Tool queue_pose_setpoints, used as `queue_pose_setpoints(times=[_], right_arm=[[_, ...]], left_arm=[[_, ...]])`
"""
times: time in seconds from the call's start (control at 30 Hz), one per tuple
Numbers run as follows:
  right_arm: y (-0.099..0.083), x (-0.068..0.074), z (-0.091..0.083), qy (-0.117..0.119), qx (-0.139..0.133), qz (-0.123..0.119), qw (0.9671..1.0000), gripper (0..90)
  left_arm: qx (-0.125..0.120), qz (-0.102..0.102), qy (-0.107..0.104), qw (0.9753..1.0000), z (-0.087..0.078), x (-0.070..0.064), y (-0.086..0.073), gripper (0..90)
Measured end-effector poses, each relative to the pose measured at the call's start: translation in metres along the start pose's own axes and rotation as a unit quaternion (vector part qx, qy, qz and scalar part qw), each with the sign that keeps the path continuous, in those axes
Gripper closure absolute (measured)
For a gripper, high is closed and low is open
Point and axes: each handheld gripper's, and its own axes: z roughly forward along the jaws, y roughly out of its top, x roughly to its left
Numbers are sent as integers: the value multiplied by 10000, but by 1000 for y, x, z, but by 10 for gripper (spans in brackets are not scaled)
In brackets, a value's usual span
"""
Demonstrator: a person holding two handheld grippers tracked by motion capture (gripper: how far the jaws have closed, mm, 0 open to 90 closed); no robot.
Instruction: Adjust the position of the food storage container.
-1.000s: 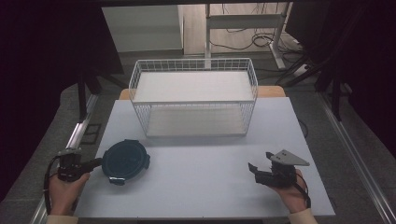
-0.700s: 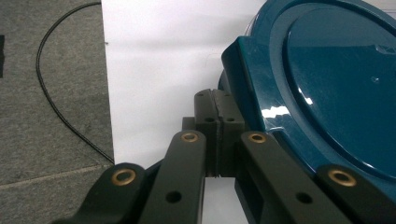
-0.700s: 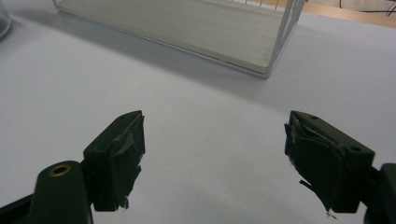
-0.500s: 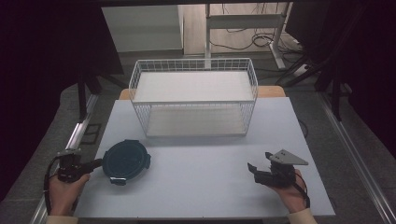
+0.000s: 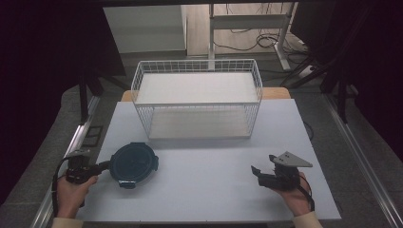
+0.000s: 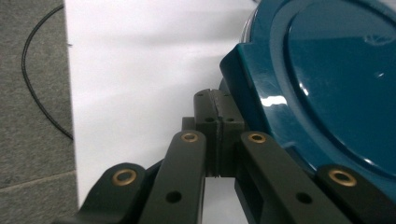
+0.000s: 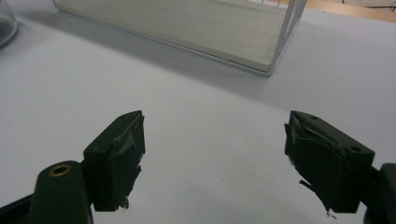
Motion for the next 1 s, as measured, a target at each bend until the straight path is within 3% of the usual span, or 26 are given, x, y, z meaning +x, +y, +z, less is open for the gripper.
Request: queue_pose_setpoints(times=[0.03, 0.33, 1.0], right_arm=[[0, 0, 0, 3, -4, 18, 10000, 198], [0, -2, -2, -21, -24, 67, 10000, 198], [-1, -3, -2, -55, 1, 113, 9999, 198]], left_arm=[[123, 49, -100, 9999, 5, -3, 0, 900], [262, 445, -234, 9984, 24, -35, 14, 900], [500, 847, -490, 9939, 40, -82, 21, 900]])
